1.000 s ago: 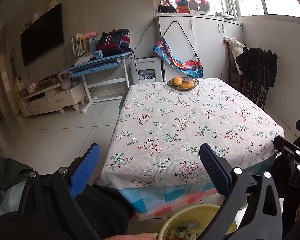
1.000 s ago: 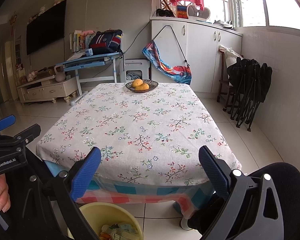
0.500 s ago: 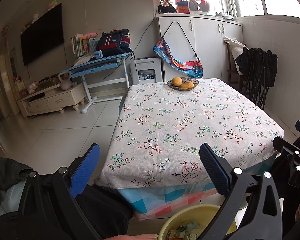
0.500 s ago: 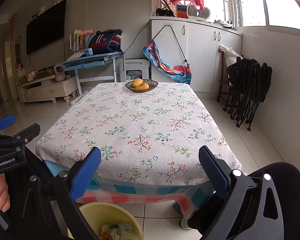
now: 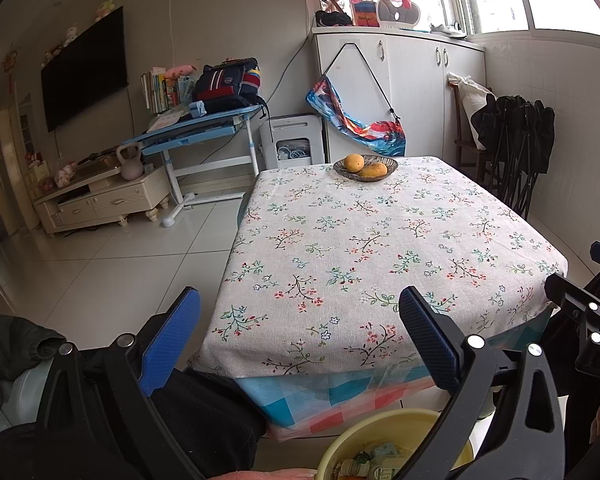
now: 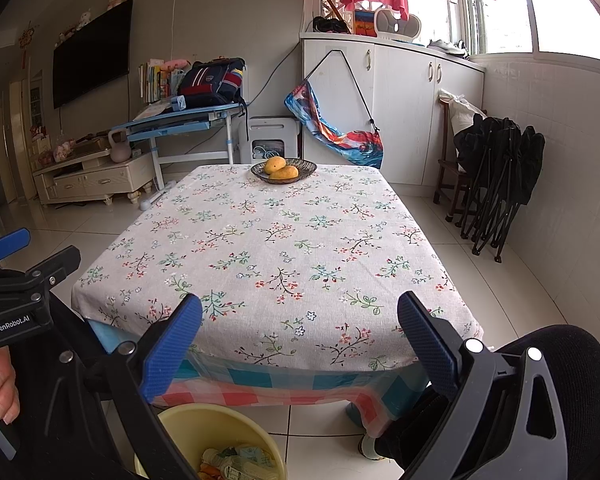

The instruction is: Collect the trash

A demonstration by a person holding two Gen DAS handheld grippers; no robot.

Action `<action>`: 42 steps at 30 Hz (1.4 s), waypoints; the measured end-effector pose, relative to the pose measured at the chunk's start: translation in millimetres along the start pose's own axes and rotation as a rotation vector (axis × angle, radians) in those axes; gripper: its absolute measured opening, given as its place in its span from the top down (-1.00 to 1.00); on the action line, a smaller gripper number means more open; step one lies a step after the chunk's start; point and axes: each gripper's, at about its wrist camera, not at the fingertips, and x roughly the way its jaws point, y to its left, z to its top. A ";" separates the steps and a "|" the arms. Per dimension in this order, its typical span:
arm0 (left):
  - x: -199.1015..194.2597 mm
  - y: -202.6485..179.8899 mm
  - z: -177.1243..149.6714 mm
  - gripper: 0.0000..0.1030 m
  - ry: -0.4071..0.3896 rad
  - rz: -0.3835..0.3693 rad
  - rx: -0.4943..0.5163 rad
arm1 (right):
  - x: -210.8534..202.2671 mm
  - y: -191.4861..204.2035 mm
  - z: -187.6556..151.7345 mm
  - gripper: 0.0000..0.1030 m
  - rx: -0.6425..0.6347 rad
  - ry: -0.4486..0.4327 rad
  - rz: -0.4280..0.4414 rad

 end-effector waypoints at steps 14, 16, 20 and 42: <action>0.0 -0.4 0.1 -0.86 0.000 0.000 0.001 | 1.3 0.5 -1.7 -0.82 -0.004 0.003 0.001; 0.1 -0.3 0.1 -0.86 0.001 0.000 0.000 | 1.6 -0.1 -2.7 -0.82 -0.003 0.003 0.003; -0.5 -0.7 0.1 -0.86 0.001 -0.001 0.002 | 2.1 0.7 -2.6 -0.82 -0.004 0.003 0.003; 5.2 2.9 -0.7 -0.86 0.030 -0.011 -0.008 | 7.6 2.9 6.2 -0.82 -0.001 0.020 0.035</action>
